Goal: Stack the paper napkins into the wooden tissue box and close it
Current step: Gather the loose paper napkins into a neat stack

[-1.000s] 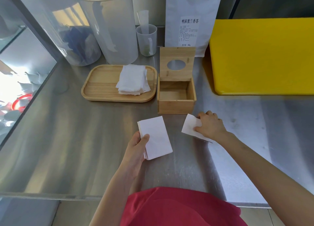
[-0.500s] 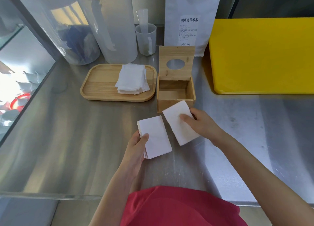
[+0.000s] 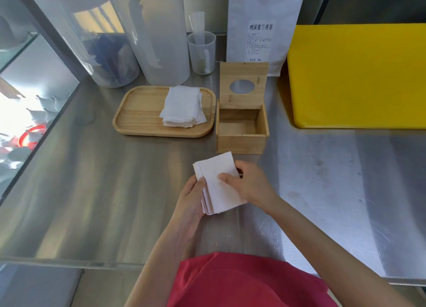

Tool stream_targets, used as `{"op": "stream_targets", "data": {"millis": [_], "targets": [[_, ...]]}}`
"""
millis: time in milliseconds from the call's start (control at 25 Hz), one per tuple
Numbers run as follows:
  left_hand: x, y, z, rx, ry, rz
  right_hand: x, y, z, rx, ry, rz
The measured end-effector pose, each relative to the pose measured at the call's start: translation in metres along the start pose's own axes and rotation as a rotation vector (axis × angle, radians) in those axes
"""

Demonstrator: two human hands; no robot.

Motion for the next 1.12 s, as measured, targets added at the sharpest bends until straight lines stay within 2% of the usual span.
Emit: {"op": "stream_targets", "data": {"millis": [240, 400, 600, 800, 880, 1040, 1120], "targets": [[-0.003, -0.006, -0.001, 0.018, 0.021, -0.042, -0.004, -0.004, 0.0, -0.052, -0.007, -0.023], [-0.004, -0.009, -0.005, 0.042, -0.01, 0.066, -0.002, -0.006, 0.0, -0.091, 0.004, -0.082], [-0.003, -0.008, -0.004, 0.013, -0.022, 0.132, -0.002, -0.008, 0.0, -0.096, 0.028, -0.103], [-0.003, -0.002, -0.001, -0.019, -0.054, 0.084, -0.018, -0.002, -0.001, -0.15, 0.024, -0.053], [-0.004, -0.002, -0.001, -0.028, -0.073, 0.034, -0.027, -0.002, -0.004, -0.119, -0.002, -0.015], [-0.008, -0.01, 0.0, -0.005, -0.133, -0.089, -0.036, -0.019, -0.008, 0.087, -0.069, 0.165], [-0.008, -0.016, 0.001, 0.019, -0.156, -0.175, -0.033, -0.026, -0.008, 0.123, -0.078, 0.232]]}}
Point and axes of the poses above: each hand's wrist, its own z-axis towards the middle knuckle, its own y-axis out of the back of the hand, x = y × z, the point moved 3 cm from there along z, towards the middle knuckle, and after that the axes turned 12 degrees about x, right-handed, at the moved point
